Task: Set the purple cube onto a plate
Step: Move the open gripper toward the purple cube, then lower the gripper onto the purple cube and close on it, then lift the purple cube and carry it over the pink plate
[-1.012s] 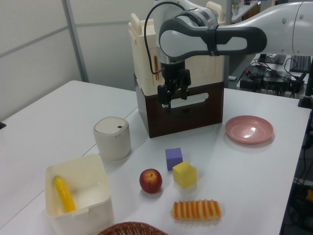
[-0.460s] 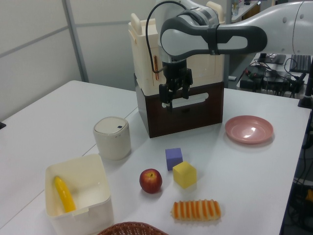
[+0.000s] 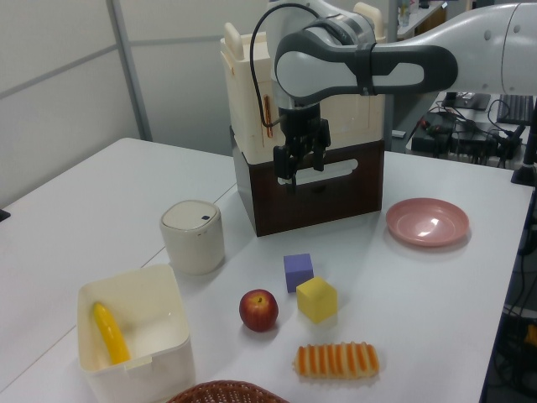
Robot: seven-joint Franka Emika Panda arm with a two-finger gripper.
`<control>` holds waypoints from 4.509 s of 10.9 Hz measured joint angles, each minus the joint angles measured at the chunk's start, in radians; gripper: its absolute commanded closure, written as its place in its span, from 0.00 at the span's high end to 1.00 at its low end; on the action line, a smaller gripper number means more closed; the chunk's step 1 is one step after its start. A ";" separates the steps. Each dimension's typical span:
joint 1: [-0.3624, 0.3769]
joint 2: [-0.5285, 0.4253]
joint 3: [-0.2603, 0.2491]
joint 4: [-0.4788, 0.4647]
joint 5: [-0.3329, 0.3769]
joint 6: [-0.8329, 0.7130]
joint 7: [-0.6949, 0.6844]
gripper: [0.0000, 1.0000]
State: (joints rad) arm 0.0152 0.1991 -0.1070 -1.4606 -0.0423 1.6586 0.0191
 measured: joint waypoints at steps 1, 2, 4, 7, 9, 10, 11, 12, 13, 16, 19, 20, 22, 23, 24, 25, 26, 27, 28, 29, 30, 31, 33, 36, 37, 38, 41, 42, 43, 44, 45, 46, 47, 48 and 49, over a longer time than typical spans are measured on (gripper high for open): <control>0.000 0.000 0.000 -0.006 0.000 0.000 -0.010 1.00; 0.000 0.001 0.001 -0.016 0.000 0.000 -0.022 1.00; 0.000 0.006 0.001 -0.024 0.000 0.000 -0.046 1.00; 0.000 0.011 0.001 -0.025 0.000 0.000 -0.051 1.00; 0.000 0.012 0.000 -0.025 -0.001 0.000 -0.051 1.00; -0.001 0.012 -0.001 -0.029 -0.001 0.001 -0.051 1.00; -0.003 0.011 -0.001 -0.043 -0.001 0.014 -0.051 1.00; -0.005 0.011 -0.001 -0.065 -0.001 0.037 -0.052 1.00; -0.007 0.011 -0.001 -0.087 -0.001 0.057 -0.052 1.00; -0.007 0.002 0.000 -0.170 -0.017 0.137 -0.055 1.00; -0.004 -0.001 0.003 -0.279 -0.032 0.255 -0.056 1.00; -0.003 0.005 0.003 -0.304 -0.037 0.291 -0.057 1.00; -0.003 0.029 0.003 -0.319 -0.040 0.305 -0.158 1.00; -0.003 0.044 0.002 -0.320 -0.041 0.306 -0.254 1.00; -0.004 0.063 0.002 -0.321 -0.041 0.307 -0.359 1.00; -0.005 0.080 0.002 -0.322 -0.041 0.315 -0.421 1.00; -0.005 0.101 0.002 -0.322 -0.041 0.345 -0.459 1.00; -0.006 0.127 0.002 -0.322 -0.041 0.387 -0.475 1.00; -0.005 0.168 0.003 -0.321 -0.041 0.452 -0.483 1.00; -0.005 0.193 0.004 -0.321 -0.041 0.486 -0.484 1.00; -0.004 0.213 0.006 -0.320 -0.041 0.512 -0.484 0.85; -0.004 0.226 0.009 -0.319 -0.041 0.529 -0.484 0.64; -0.004 0.238 0.011 -0.315 -0.038 0.557 -0.443 0.47; -0.011 0.231 0.011 -0.298 -0.039 0.558 -0.414 0.48; -0.030 0.216 0.010 -0.293 -0.039 0.557 -0.413 0.48; -0.064 0.189 0.009 -0.291 -0.040 0.541 -0.416 0.48; -0.214 0.120 0.005 -0.292 -0.040 0.502 -0.494 0.48; -0.268 0.117 0.004 -0.294 -0.040 0.502 -0.540 0.48; -0.322 0.117 0.004 -0.298 -0.040 0.498 -0.597 0.51; -0.388 0.119 0.003 -0.301 -0.040 0.493 -0.670 0.51; -0.435 0.120 0.002 -0.303 -0.040 0.488 -0.723 0.52; -0.475 0.120 0.002 -0.308 -0.040 0.467 -0.779 0.70; -0.514 0.121 0.001 -0.311 -0.040 0.434 -0.832 0.85; -0.545 0.121 0.001 -0.312 -0.040 0.406 -0.867 1.00; -0.565 0.121 0.001 -0.312 -0.040 0.394 -0.881 1.00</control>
State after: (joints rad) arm -0.5502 0.3203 -0.1064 -1.7723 -0.0827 2.0529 -0.8621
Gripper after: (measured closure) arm 0.308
